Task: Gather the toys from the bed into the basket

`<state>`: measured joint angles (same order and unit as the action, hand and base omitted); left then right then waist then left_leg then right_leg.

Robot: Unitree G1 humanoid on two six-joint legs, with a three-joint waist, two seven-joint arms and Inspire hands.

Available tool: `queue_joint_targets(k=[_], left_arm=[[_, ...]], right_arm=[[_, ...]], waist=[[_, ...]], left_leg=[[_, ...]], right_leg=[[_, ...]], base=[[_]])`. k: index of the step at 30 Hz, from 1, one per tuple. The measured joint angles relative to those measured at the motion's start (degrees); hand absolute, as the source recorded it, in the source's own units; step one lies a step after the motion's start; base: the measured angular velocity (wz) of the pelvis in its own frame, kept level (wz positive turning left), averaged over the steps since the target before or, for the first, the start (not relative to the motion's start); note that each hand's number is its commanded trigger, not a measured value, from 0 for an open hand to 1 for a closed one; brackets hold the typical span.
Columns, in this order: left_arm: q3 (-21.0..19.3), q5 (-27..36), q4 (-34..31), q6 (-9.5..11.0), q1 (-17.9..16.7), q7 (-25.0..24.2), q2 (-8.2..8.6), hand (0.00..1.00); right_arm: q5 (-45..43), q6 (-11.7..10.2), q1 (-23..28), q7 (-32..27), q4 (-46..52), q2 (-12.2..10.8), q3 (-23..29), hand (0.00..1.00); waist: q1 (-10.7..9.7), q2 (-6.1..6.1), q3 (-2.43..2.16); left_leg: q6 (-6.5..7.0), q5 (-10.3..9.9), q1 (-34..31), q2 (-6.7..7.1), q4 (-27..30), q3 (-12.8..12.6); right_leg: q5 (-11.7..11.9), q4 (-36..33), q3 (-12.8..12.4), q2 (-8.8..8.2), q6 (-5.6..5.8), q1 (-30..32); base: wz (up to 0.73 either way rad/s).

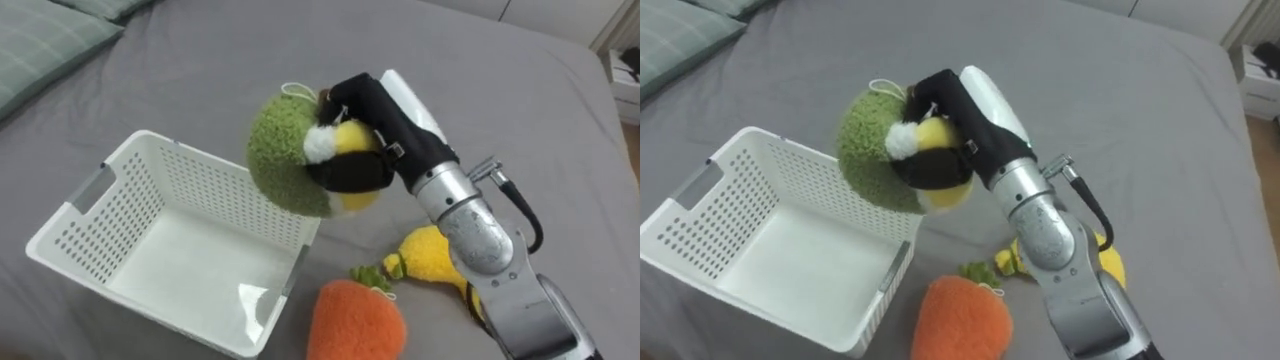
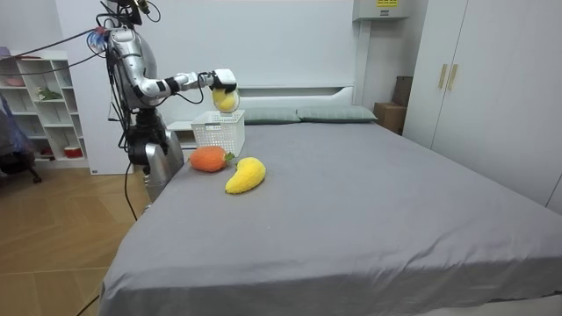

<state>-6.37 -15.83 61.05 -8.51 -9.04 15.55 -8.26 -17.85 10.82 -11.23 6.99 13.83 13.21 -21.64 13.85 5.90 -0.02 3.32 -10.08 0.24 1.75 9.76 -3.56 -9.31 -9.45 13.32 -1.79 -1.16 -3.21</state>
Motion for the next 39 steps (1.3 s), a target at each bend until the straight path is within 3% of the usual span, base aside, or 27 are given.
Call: queue_joint_targets(k=[9, 16, 18, 22, 27, 32, 39], left_arm=[[1.10, 0.00, -1.34, -0.38, 0.62, 0.02, -0.14, 0.00], [4.55, -0.06, -3.69, -1.54, 0.84, -0.07, 0.10, 0.00], [4.57, -0.09, -3.72, -1.62, 0.95, -0.09, 0.21, 0.00], [4.91, -0.09, -3.70, -1.94, 1.65, -0.09, 0.24, 0.00], [4.79, -0.89, -4.18, -2.39, 1.96, -0.12, 0.15, 0.00], [4.79, -1.40, -4.24, -2.92, 2.26, 0.03, 0.00, 0.00], [4.78, -2.87, -4.25, -3.05, 2.33, -0.25, 0.13, 0.00]], right_arm=[[-1.36, 1.77, -0.24, 1.06, -1.38, -2.50, -3.26, 1.00], [-1.40, 2.50, -1.76, 2.72, -4.62, -3.92, -6.09, 1.00], [-1.62, 2.50, -1.94, 2.91, -5.54, -4.25, -6.35, 0.89], [-2.07, 3.49, -3.50, 3.63, -9.44, -4.34, -8.15, 0.00], [-3.21, 3.77, -3.57, 4.41, -10.46, -4.49, -8.64, 0.00], [-4.73, 4.26, -3.73, 4.41, -11.50, -4.56, -8.61, 0.00], [-5.02, 4.25, -3.75, 4.80, -11.55, -4.60, -8.55, 0.00]], waist=[[2.78, 0.14, 0.18], [4.05, -0.45, 0.74], [4.01, -0.38, 0.70], [4.29, 0.18, 0.74], [5.70, 0.83, 0.46], [6.74, 1.39, 0.90], [6.89, 1.42, 1.02]], left_leg=[[0.06, 0.18, -0.68, 0.13, 0.02, 0.80], [0.06, 0.19, -1.19, 0.29, 0.02, 1.51], [0.01, 0.26, -1.50, 0.43, 0.12, 1.96], [0.00, 0.48, -1.79, 0.66, 0.13, 2.64], [0.11, 0.60, -2.34, 0.85, 0.61, 3.07], [0.14, 0.86, -2.76, 1.00, 0.67, 3.80], [0.15, 0.88, -3.13, 1.02, 0.61, 3.82]], right_leg=[[0.01, -0.06, 0.98, -0.21, 0.01, 0.20], [0.00, 0.06, 1.56, -0.21, 0.01, 0.43], [0.00, 0.36, 1.85, -0.18, 0.01, 0.40], [-0.01, 0.82, 2.62, -0.12, 0.04, 0.46], [-0.02, 0.82, 3.04, -0.25, 0.07, 0.85], [0.00, 0.77, 3.78, -0.69, 0.11, 1.01], [0.02, 0.73, 3.88, -0.72, 0.14, 1.18]], base=[[0.04], [0.04], [0.08], [0.09], [0.04], [0.07], [0.01]])
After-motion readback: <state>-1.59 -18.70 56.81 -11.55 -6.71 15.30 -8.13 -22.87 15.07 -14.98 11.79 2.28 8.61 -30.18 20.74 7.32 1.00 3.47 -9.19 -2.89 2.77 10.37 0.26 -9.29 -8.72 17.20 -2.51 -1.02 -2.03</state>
